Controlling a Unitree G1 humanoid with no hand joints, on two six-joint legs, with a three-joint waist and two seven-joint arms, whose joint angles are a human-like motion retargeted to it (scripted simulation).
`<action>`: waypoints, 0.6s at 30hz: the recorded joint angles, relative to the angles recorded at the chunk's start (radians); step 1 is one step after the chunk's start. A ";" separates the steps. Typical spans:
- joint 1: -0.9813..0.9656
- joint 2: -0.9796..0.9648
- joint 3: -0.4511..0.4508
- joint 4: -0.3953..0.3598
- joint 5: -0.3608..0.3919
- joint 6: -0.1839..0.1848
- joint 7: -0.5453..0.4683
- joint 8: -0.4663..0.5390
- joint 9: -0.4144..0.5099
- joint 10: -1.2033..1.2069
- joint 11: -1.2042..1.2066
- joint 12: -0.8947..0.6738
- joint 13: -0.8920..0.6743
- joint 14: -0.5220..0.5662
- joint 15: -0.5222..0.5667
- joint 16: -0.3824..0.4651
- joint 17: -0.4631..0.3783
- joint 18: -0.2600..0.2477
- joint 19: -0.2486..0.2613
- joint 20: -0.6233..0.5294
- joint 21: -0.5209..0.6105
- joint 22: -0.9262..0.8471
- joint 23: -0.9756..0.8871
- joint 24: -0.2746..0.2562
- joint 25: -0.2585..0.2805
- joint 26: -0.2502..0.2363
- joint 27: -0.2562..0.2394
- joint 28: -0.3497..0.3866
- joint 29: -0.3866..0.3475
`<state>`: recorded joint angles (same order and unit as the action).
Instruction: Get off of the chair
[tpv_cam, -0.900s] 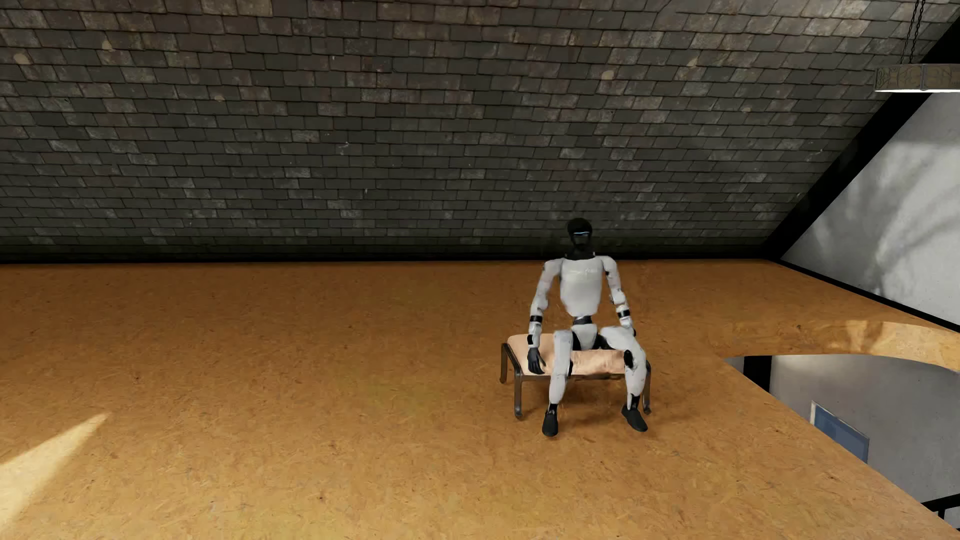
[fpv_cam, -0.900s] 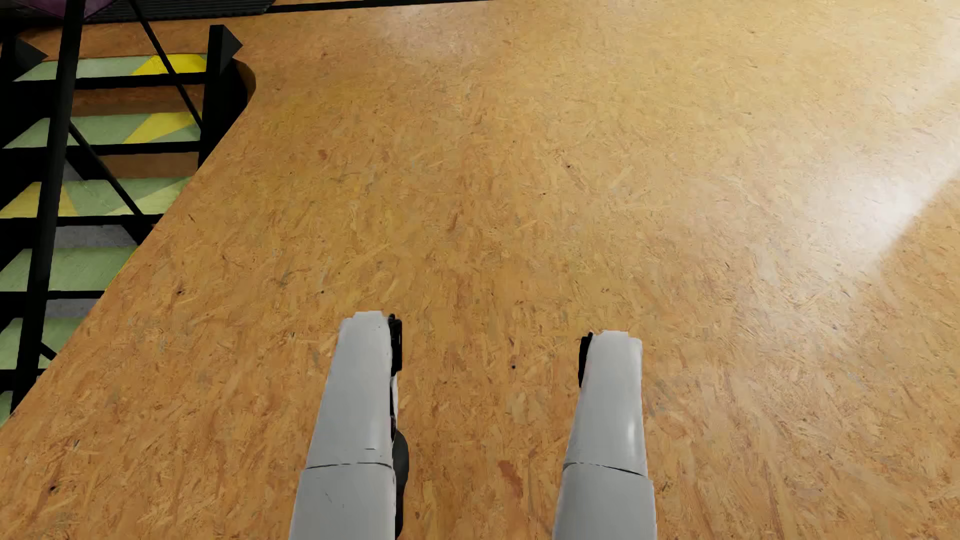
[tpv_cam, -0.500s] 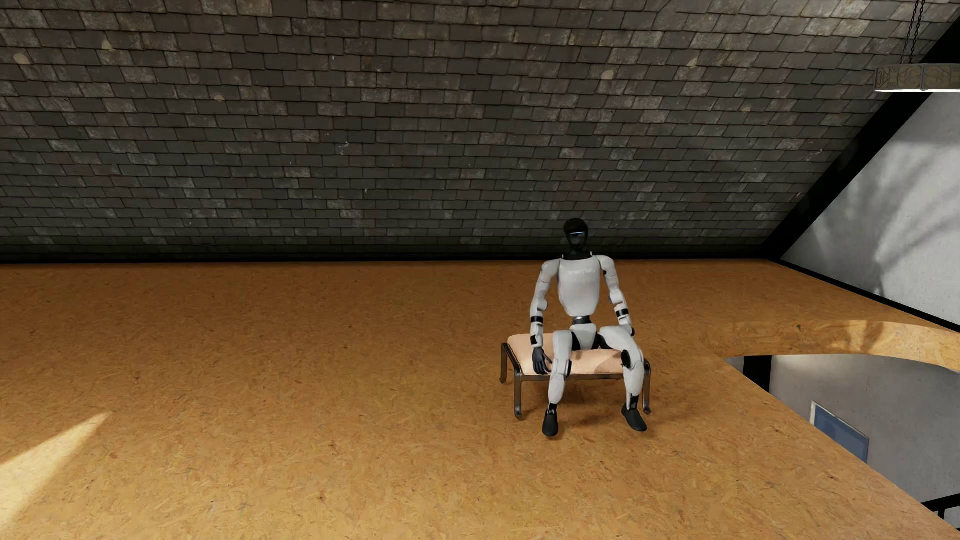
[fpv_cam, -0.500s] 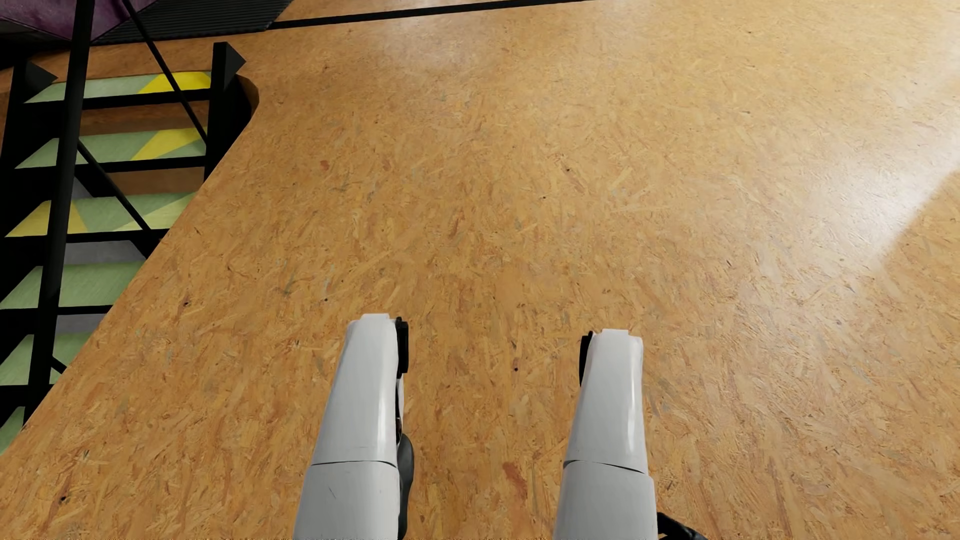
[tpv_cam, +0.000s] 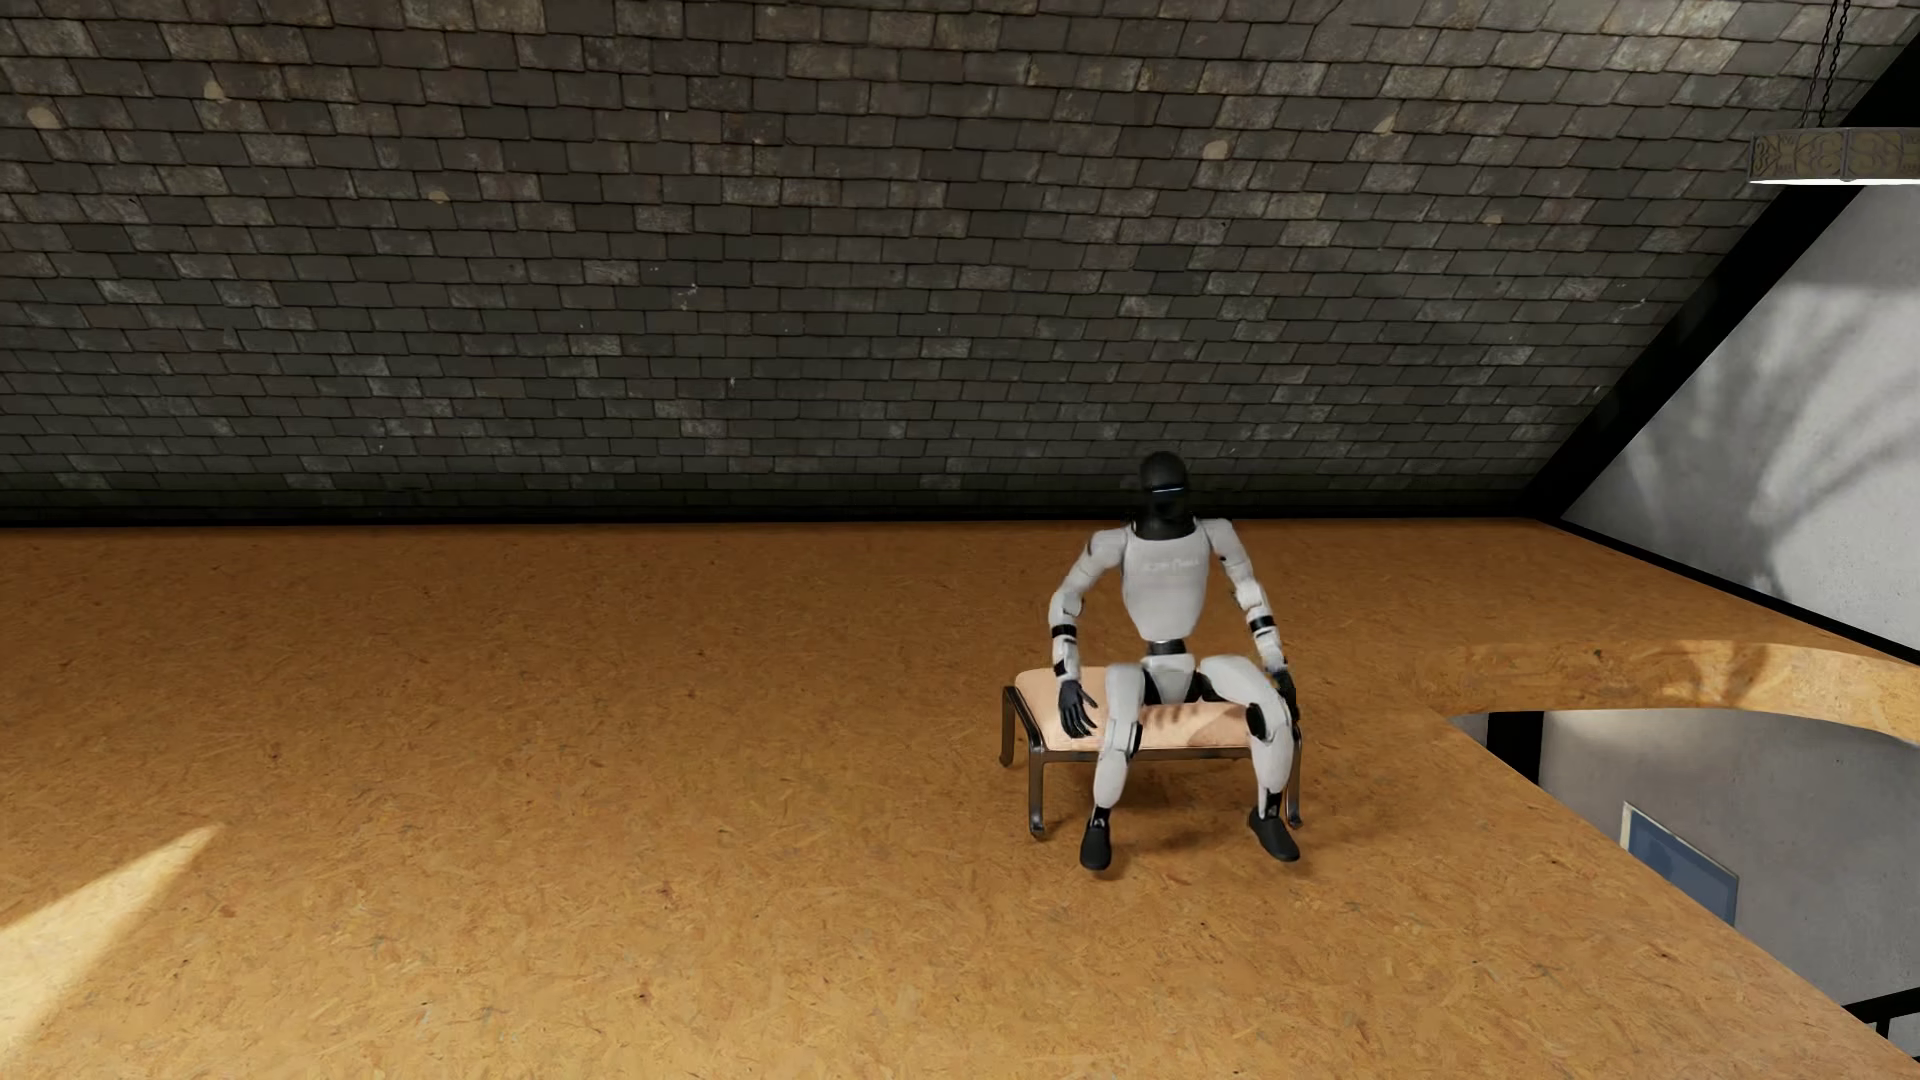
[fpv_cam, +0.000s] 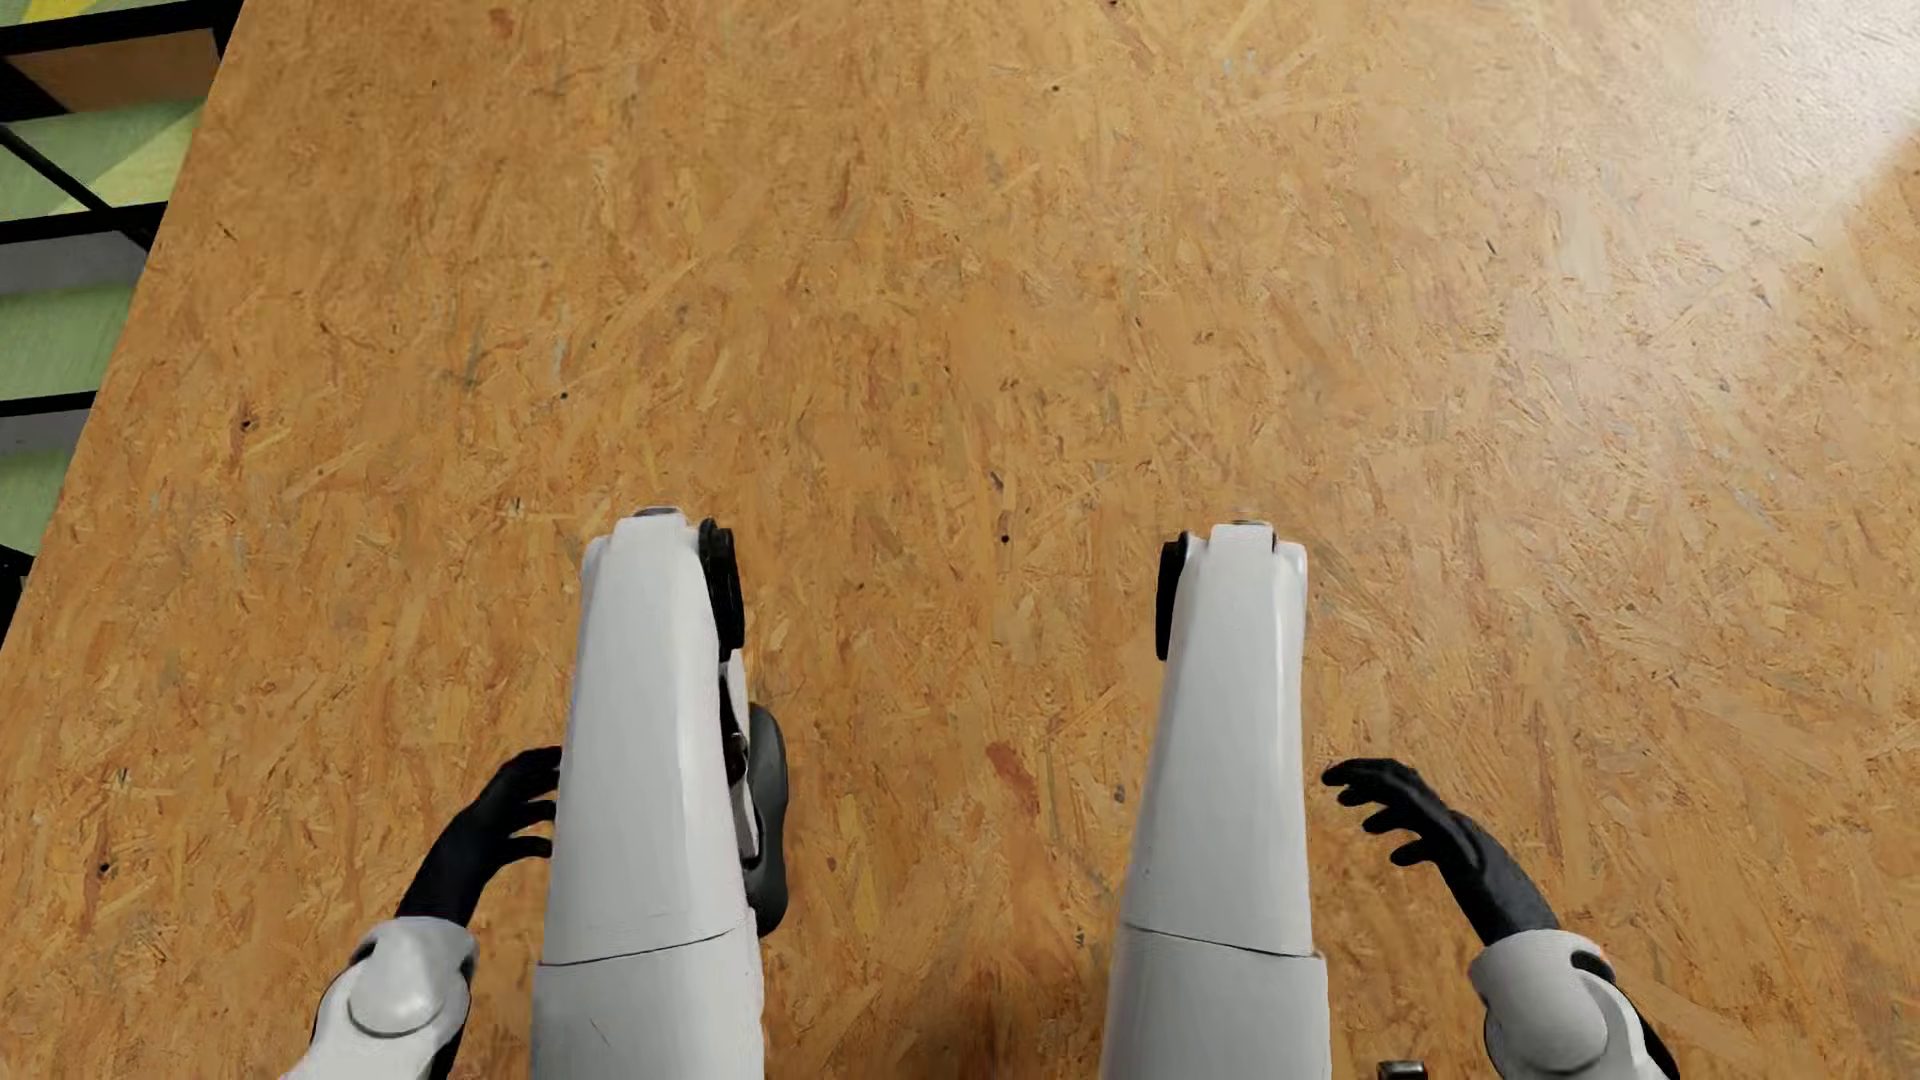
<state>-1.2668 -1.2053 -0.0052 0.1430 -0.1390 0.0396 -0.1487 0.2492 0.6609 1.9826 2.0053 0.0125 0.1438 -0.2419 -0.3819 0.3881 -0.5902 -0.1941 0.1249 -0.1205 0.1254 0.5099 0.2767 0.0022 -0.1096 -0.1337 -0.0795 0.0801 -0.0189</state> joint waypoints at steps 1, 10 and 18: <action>-0.034 -0.036 -0.001 0.008 0.003 -0.006 -0.006 0.007 0.006 0.008 0.007 0.018 0.013 -0.005 0.009 0.025 -0.033 -0.012 0.006 0.029 -0.006 -0.143 -0.127 -0.020 -0.032 -0.028 -0.008 0.094 -0.108; -0.299 -0.310 -0.009 0.039 0.020 -0.060 -0.051 0.020 0.177 0.018 0.016 -0.549 -1.046 -0.058 -0.026 0.645 -0.486 -0.075 0.046 -0.338 0.895 -0.866 -0.556 -0.014 -0.135 -0.218 -0.196 0.074 -0.263; -0.258 -0.263 -0.005 -0.021 0.046 -0.056 -0.012 -0.018 0.253 -0.217 -0.215 -1.132 -1.496 -0.077 -0.032 0.627 -0.383 -0.021 0.010 -0.854 1.302 -0.739 -0.447 -0.038 -0.127 -0.253 -0.237 0.168 -0.414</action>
<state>-1.5247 -1.4685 -0.0101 0.1222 -0.0934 -0.0166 -0.1612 0.2315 0.9143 1.7657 1.7899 -1.1191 -1.3519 -0.3192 -0.4140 1.0149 -0.9735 -0.2149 0.1349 -0.9745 1.4272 -0.2294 -0.1701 -0.0358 -0.2364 -0.3868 -0.3169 0.2482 -0.4328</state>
